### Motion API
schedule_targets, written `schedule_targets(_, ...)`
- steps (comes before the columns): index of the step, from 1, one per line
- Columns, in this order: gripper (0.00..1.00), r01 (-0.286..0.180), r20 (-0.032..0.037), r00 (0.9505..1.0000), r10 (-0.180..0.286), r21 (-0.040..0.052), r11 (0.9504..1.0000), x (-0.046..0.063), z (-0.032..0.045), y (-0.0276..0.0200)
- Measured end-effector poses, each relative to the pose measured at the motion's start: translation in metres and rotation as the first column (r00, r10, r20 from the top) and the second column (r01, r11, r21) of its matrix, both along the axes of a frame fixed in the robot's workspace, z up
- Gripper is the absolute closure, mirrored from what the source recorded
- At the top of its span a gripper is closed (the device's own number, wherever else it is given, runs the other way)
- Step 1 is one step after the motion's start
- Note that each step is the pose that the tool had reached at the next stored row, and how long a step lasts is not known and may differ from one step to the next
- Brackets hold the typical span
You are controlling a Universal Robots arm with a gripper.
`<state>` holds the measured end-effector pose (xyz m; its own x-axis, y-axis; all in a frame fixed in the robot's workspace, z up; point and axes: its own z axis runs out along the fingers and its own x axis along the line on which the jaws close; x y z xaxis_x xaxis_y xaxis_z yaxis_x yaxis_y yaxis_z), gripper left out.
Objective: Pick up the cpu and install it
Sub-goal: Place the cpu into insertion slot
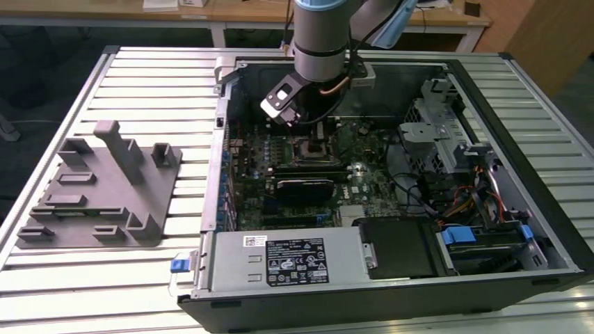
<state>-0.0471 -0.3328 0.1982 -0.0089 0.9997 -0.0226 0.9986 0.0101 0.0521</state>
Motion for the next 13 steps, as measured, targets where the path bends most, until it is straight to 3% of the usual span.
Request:
schedule_targets(5, 0.89, 0.000, -0.0006, 1.0000, 0.000, -0.0007, 1.0000, 0.000, 0.0060, -0.0001)
schedule_targets(13, 0.89, 0.000, -0.0008, 1.0000, 0.000, -0.0009, 1.0000, 0.000, 0.0274, -0.0001)
